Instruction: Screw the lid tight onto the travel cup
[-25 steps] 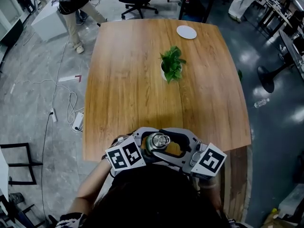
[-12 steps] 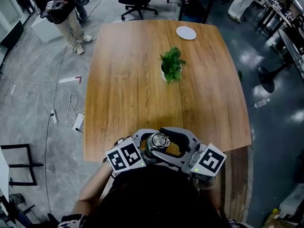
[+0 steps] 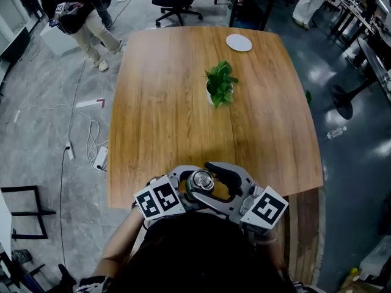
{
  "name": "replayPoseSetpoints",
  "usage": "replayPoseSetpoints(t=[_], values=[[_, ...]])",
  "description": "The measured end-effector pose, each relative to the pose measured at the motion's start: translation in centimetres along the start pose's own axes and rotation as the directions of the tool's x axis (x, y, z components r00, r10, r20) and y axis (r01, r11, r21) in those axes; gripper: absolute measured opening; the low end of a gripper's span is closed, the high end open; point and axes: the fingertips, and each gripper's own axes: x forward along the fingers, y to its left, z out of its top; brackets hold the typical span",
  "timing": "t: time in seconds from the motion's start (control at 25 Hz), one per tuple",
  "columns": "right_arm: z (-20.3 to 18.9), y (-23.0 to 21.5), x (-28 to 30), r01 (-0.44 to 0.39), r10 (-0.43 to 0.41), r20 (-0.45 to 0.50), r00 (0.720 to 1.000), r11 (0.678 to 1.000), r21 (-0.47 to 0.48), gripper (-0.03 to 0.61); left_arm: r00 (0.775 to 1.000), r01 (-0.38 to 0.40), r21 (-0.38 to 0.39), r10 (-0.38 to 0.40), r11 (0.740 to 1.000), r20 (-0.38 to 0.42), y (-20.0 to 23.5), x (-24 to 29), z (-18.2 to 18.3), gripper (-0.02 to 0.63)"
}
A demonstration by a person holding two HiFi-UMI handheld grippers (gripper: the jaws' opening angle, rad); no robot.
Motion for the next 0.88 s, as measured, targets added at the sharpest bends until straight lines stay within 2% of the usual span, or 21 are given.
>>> replayPoseSetpoints(t=[0.04,0.12,0.24,0.32,0.4,0.52,0.6,0.64,0.72,0.8,0.88], values=[[-0.1,0.2,0.0,-0.017,0.017,-0.006,1.000,1.000,-0.002,0.262,1.000,0.016,0.009,-0.016,1.000,-0.007,-0.3,0.1,-0.1,0.380],[-0.4,0.0,-0.1,0.007,-0.007,-0.015,1.000,1.000,-0.026,0.262,0.999,-0.032,0.003,0.033,0.999,-0.021,0.1,0.3,-0.2,0.380],[-0.1,-1.3,0.1,0.142,-0.143,0.001,0.990,0.987,-0.078,0.262,0.983,-0.184,-0.061,0.182,0.981,-0.029,2.1,0.3,-0.1,0.380],[0.2,-1.5,0.3,0.185,-0.185,0.013,0.983,0.978,-0.100,0.262,0.974,-0.225,-0.077,0.223,0.971,-0.030,2.6,0.2,0.1,0.380],[0.2,-0.9,0.3,0.140,-0.140,0.011,0.990,0.987,-0.074,0.262,0.987,-0.159,-0.042,0.159,0.986,-0.010,1.8,0.2,0.3,0.380],[0.0,0.0,0.2,0.030,-0.030,-0.001,1.000,0.999,-0.011,0.264,1.000,-0.004,0.036,0.004,0.999,-0.003,-0.1,0.2,0.2,0.380],[-0.4,0.2,0.2,0.001,-0.001,-0.017,1.000,1.000,-0.005,0.262,0.999,0.030,0.057,-0.028,0.998,-0.024,-0.6,0.3,0.0,0.380],[-0.5,0.1,0.2,0.014,-0.014,-0.020,1.000,1.000,-0.013,0.262,1.000,0.011,0.053,-0.009,0.999,-0.029,-0.4,0.4,-0.1,0.380],[-0.5,-0.7,0.2,0.098,-0.098,-0.012,0.995,0.995,-0.035,0.262,0.996,-0.086,0.025,0.087,0.996,-0.035,0.8,0.4,0.1,0.380],[-0.3,-1.8,0.2,0.201,-0.201,0.006,0.980,0.978,-0.049,0.262,0.976,-0.211,-0.007,0.210,0.977,-0.047,2.3,0.4,0.2,0.380],[-0.3,-2.2,0.2,0.236,-0.236,0.017,0.972,0.971,-0.037,0.262,0.960,-0.274,-0.013,0.273,0.962,-0.058,3.0,0.5,0.1,0.380]])
